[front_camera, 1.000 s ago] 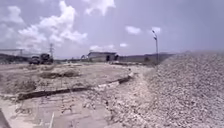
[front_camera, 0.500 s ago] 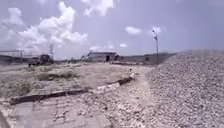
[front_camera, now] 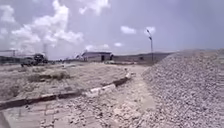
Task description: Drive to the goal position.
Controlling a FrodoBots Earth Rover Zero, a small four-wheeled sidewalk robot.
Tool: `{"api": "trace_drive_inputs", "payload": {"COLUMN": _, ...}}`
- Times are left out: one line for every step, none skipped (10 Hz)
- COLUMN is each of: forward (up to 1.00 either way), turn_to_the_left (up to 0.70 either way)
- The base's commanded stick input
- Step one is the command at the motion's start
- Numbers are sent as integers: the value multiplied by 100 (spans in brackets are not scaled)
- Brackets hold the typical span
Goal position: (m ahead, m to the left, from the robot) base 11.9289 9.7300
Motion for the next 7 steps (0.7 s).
{"api": "trace_drive_inputs", "payload": {"forward": 34, "turn_to_the_left": -86}}
{"api": "trace_drive_inputs", "payload": {"forward": 34, "turn_to_the_left": -86}}
{"api": "trace_drive_inputs", "payload": {"forward": 34, "turn_to_the_left": -86}}
{"api": "trace_drive_inputs", "payload": {"forward": 34, "turn_to_the_left": -86}}
{"api": "trace_drive_inputs", "payload": {"forward": 34, "turn_to_the_left": -86}}
{"api": "trace_drive_inputs", "payload": {"forward": 34, "turn_to_the_left": -84}}
{"api": "trace_drive_inputs", "payload": {"forward": 34, "turn_to_the_left": -66}}
